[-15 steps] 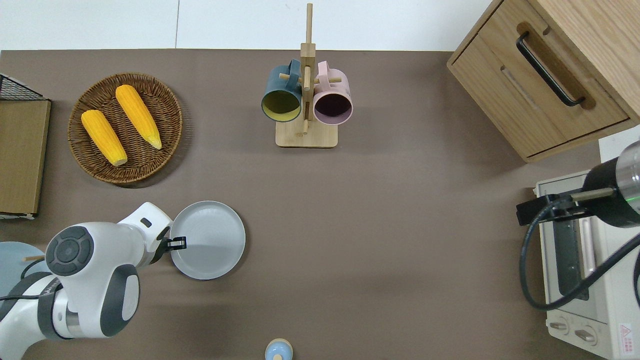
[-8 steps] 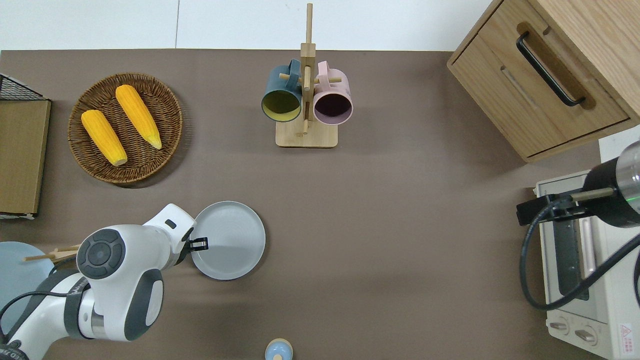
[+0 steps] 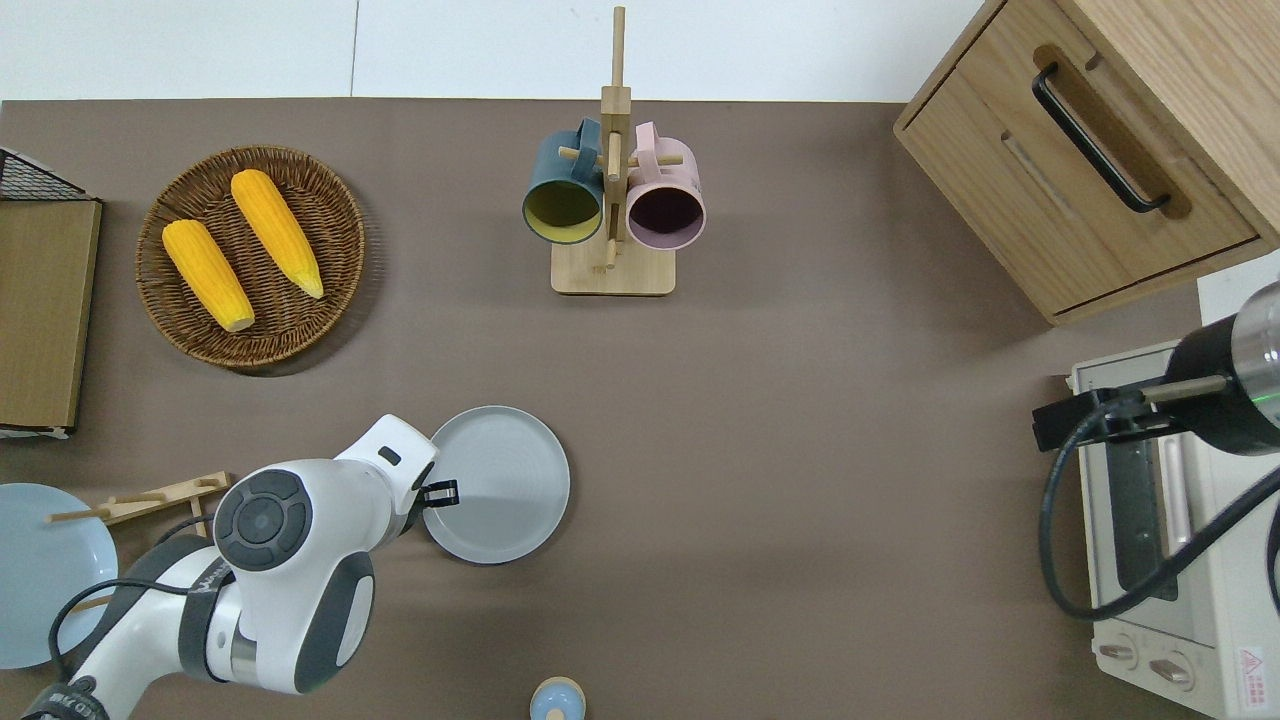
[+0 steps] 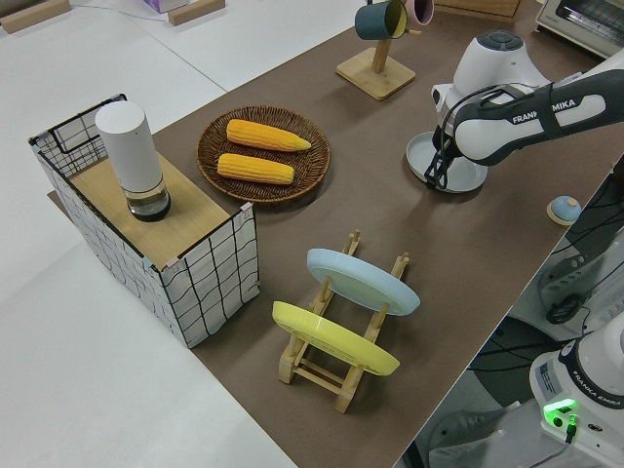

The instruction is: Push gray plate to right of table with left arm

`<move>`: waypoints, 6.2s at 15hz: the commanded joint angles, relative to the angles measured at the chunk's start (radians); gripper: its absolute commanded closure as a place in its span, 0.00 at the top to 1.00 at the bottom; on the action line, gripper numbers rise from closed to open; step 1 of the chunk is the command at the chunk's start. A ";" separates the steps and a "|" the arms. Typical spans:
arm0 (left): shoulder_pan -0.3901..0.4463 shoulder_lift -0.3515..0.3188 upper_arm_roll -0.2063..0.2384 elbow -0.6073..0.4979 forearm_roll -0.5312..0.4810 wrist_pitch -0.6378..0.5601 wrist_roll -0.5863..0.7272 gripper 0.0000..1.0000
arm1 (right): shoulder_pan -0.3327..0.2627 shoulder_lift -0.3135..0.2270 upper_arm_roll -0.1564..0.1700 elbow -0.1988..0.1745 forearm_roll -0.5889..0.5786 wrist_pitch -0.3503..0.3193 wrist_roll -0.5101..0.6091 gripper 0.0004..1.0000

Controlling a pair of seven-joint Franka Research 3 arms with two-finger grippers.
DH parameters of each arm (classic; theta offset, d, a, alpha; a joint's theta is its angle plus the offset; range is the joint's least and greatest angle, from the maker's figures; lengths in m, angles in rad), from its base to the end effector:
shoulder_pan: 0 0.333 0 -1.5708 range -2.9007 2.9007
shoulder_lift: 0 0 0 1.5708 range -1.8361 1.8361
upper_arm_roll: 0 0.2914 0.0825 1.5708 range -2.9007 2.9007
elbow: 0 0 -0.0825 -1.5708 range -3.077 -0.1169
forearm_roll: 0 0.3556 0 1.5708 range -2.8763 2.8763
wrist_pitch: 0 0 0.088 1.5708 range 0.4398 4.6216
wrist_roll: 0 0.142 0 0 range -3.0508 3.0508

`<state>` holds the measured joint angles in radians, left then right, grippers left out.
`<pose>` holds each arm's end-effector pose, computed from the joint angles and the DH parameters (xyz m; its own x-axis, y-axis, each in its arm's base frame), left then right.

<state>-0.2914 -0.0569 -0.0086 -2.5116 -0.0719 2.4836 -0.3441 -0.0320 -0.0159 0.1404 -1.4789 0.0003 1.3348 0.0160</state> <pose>0.4269 -0.1333 0.2666 0.9949 0.1005 0.0108 0.0998 -0.9937 0.0517 0.4887 0.0538 0.5938 0.9876 0.0911 -0.1280 0.0924 -0.9957 0.0040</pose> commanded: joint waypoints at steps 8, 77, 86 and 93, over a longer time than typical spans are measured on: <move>-0.196 0.068 -0.011 0.040 -0.023 0.063 -0.243 0.00 | -0.020 -0.002 0.016 0.009 0.004 -0.016 0.012 0.98; -0.287 0.307 -0.151 0.436 0.043 -0.055 -0.603 0.99 | -0.019 -0.002 0.016 0.009 0.004 -0.016 0.013 0.98; -0.146 0.191 -0.151 0.430 -0.032 -0.239 -0.322 0.99 | -0.020 -0.002 0.016 0.009 0.004 -0.016 0.012 0.98; 0.067 0.069 -0.149 0.439 -0.082 -0.448 -0.008 0.99 | -0.020 -0.002 0.016 0.009 0.004 -0.016 0.012 0.98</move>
<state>-0.2960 0.0686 -0.1522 -2.0679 -0.1336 2.1191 -0.4652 -0.0320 -0.0159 0.1404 -1.4789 0.0003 1.3348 0.0160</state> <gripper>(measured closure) 0.004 0.013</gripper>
